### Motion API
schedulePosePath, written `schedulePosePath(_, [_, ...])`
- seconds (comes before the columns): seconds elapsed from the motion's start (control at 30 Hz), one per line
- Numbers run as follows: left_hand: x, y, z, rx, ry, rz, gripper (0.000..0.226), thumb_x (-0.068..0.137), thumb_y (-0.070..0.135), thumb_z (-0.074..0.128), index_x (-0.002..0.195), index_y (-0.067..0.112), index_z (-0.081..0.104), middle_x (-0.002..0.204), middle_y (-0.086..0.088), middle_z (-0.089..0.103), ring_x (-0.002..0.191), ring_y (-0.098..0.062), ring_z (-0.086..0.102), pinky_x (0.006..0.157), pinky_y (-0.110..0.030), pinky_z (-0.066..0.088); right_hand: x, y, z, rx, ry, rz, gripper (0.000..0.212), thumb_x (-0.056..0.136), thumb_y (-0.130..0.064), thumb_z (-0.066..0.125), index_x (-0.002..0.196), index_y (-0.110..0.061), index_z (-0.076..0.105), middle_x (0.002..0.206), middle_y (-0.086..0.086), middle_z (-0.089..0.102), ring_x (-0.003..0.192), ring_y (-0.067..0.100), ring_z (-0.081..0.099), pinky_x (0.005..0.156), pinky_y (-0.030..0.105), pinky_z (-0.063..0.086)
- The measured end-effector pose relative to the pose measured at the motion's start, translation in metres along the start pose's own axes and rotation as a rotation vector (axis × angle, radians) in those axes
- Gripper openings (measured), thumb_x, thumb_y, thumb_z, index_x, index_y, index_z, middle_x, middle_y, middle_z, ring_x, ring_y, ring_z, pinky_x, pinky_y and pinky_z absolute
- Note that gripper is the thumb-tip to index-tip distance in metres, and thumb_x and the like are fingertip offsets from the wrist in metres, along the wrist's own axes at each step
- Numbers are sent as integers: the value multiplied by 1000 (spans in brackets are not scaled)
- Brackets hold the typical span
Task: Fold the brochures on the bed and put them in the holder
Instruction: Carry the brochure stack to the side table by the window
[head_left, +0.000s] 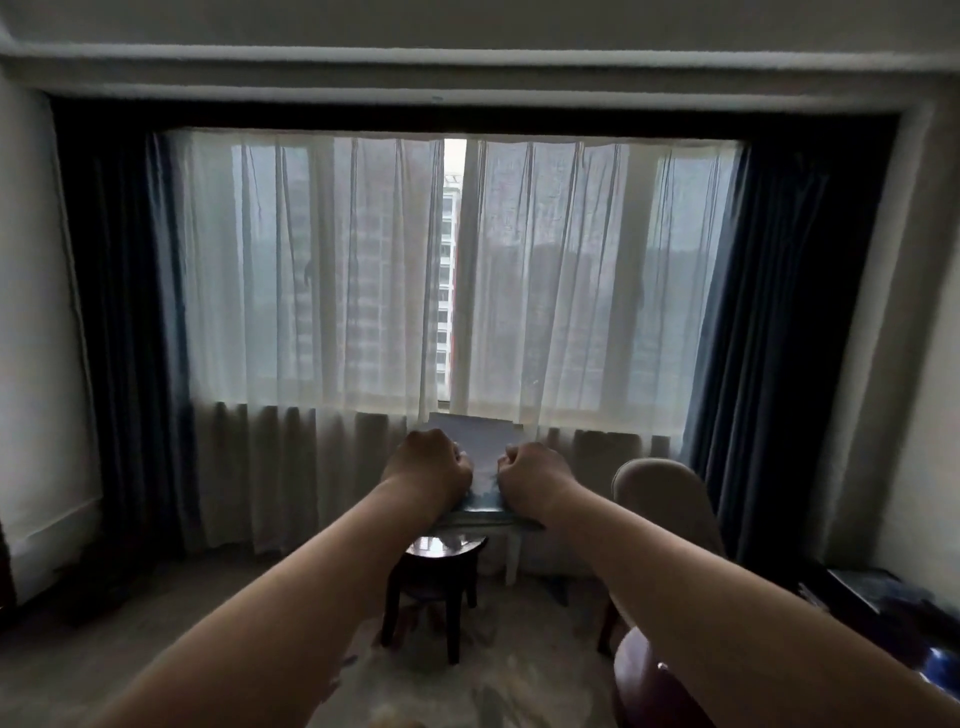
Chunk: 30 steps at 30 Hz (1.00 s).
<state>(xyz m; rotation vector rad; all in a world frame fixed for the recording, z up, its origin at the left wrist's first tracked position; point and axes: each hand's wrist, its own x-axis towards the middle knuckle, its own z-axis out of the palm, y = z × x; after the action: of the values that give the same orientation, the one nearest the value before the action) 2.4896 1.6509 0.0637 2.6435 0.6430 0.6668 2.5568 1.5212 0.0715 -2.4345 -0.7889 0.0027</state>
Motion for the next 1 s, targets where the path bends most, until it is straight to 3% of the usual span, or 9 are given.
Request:
schedulePosePath(0.1, [66,-17,11,-5,-6,2,31,99,27,53,94,8,77,92,-9,72,85,-23,67,77,-28,52,63,-5,10,4,1,18,33,105,-20,45,123,-6,68,122,12,68,114,30,65,82,28,48])
schedulePosePath(0.2, [129,-32,28,3,-19,6,33,99,29,53,94,7,76,96,-12,74,89,-26,69,85,-32,56,129,-4,21,-22,23,28,32,105,-20,44,119,-7,70,119,12,70,108,28,67,87,29,52])
schedulePosePath(0.33, [213,-52,64,9,-64,26,31,99,28,54,95,7,77,97,-11,74,90,-26,70,88,-36,58,220,12,46,-2,22,54,25,104,-21,49,110,-11,70,109,10,72,94,23,67,80,31,55])
schedulePosePath(0.47, [303,-72,105,24,-37,30,28,99,29,56,94,12,78,93,-7,74,86,-22,68,81,-33,57,324,34,68,33,43,48,25,102,-26,51,109,-13,71,106,9,72,81,19,62,65,25,43])
schedulePosePath(0.6, [393,-95,137,97,-36,2,29,101,30,55,93,11,75,89,-8,71,84,-24,68,80,-34,56,429,44,95,77,18,21,27,102,-32,54,107,-15,74,96,5,69,80,18,62,72,28,48])
schedulePosePath(0.73, [484,-130,169,123,-27,-37,31,101,30,53,94,10,74,90,-10,70,81,-26,66,79,-33,55,532,46,128,75,-9,5,33,102,-34,52,115,-13,73,111,11,73,97,26,66,87,30,51])
schedulePosePath(0.83, [541,-159,196,137,-28,-54,31,100,33,53,99,11,75,96,-10,72,79,-23,64,78,-31,53,596,50,153,84,-19,-5,34,101,-32,53,117,-12,74,115,11,73,98,26,66,83,26,47])
schedulePosePath(0.93, [602,-189,227,145,-26,-68,29,100,36,54,90,17,73,87,-4,70,64,-12,50,69,-26,40,666,57,180,59,-14,0,30,100,-35,54,105,-13,74,99,7,72,79,15,63,62,22,40])
schedulePosePath(1.0, [642,-209,247,118,-52,-59,28,100,36,54,89,18,73,85,0,67,67,-13,55,66,-25,40,715,62,198,37,8,11,29,98,-37,54,100,-14,71,92,4,67,71,12,56,55,24,32])
